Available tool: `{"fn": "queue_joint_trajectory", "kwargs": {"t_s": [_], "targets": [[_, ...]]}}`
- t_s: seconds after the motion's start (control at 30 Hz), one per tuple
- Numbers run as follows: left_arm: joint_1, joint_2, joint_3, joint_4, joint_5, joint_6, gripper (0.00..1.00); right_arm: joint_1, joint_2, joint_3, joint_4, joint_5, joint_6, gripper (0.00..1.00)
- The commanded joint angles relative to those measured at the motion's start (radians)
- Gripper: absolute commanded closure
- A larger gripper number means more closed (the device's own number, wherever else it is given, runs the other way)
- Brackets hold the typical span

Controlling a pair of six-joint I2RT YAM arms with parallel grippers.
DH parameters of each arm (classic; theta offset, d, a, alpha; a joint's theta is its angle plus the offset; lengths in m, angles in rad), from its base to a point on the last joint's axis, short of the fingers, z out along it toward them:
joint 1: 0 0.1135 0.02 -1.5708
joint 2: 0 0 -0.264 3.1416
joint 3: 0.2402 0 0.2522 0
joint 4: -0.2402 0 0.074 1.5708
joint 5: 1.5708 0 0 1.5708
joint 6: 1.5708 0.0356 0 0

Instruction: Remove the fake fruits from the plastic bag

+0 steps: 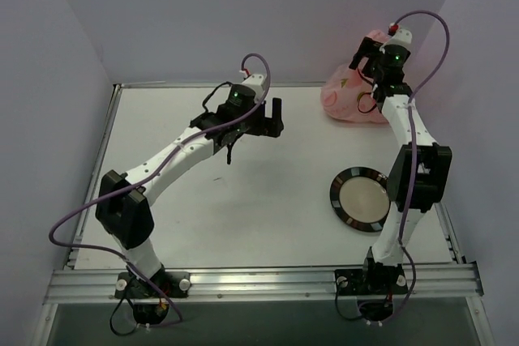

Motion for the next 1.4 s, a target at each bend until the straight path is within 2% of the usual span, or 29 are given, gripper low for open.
{"fn": "queue_joint_trajectory", "kwargs": {"t_s": [0.0,0.03,0.07,0.13,0.17,0.33,0.4,0.5,0.53,0.73,0.77,0.83,1.03,1.1,1.23,1.3,1.37], "targets": [[0.012,0.044,0.102,0.001,-0.030,0.040,0.06,0.003,0.111,0.124,-0.060,0.030,-0.053,0.10],[0.015,0.057,0.116,0.002,-0.038,0.047,0.06,0.002,0.126,0.142,-0.060,0.059,-0.062,0.37],[0.017,0.088,0.152,0.002,-0.041,0.050,0.06,0.002,0.136,0.162,-0.066,0.064,-0.065,0.59],[0.026,0.123,0.194,-0.001,-0.046,0.056,0.06,0.002,0.113,0.124,-0.047,0.090,-0.056,0.97],[0.027,0.158,0.215,0.005,-0.050,0.064,0.06,0.000,0.093,0.090,-0.003,0.099,-0.051,1.00],[0.030,0.303,0.415,0.019,-0.060,0.131,0.06,-0.027,-0.067,-0.227,0.095,0.044,0.041,1.00],[0.030,0.385,0.500,0.054,-0.038,0.142,0.06,-0.032,-0.133,-0.392,0.173,-0.030,0.099,1.00],[0.029,0.517,0.608,0.111,0.034,0.142,0.06,-0.038,-0.215,-0.538,0.262,-0.080,0.173,1.00],[0.027,0.557,0.704,0.117,0.058,0.135,0.06,-0.040,-0.237,-0.621,0.285,-0.081,0.188,1.00],[-0.017,0.839,1.014,0.174,0.219,0.147,0.06,-0.055,-0.410,-0.848,0.339,-0.140,0.280,1.00],[-0.031,0.902,1.107,0.172,0.224,0.155,0.06,-0.055,-0.448,-0.882,0.332,-0.146,0.285,1.00],[-0.042,0.948,1.177,0.197,0.220,0.179,0.06,-0.056,-0.485,-0.907,0.306,-0.154,0.292,1.00],[-0.062,1.019,1.216,0.367,0.227,0.211,0.06,-0.058,-0.628,-0.979,0.209,-0.182,0.296,1.00],[-0.071,1.064,1.254,0.378,0.189,0.227,0.06,-0.056,-0.674,-1.003,0.189,-0.209,0.311,1.00],[-0.086,1.117,1.266,0.457,0.204,0.159,0.06,-0.047,-0.731,-1.037,0.125,-0.240,0.317,1.00],[-0.100,1.139,1.269,0.464,0.191,0.173,0.05,-0.046,-0.759,-1.048,0.089,-0.258,0.317,1.00],[-0.115,1.154,1.269,0.470,0.180,0.185,0.21,-0.044,-0.798,-1.054,0.069,-0.265,0.316,1.00]]}}
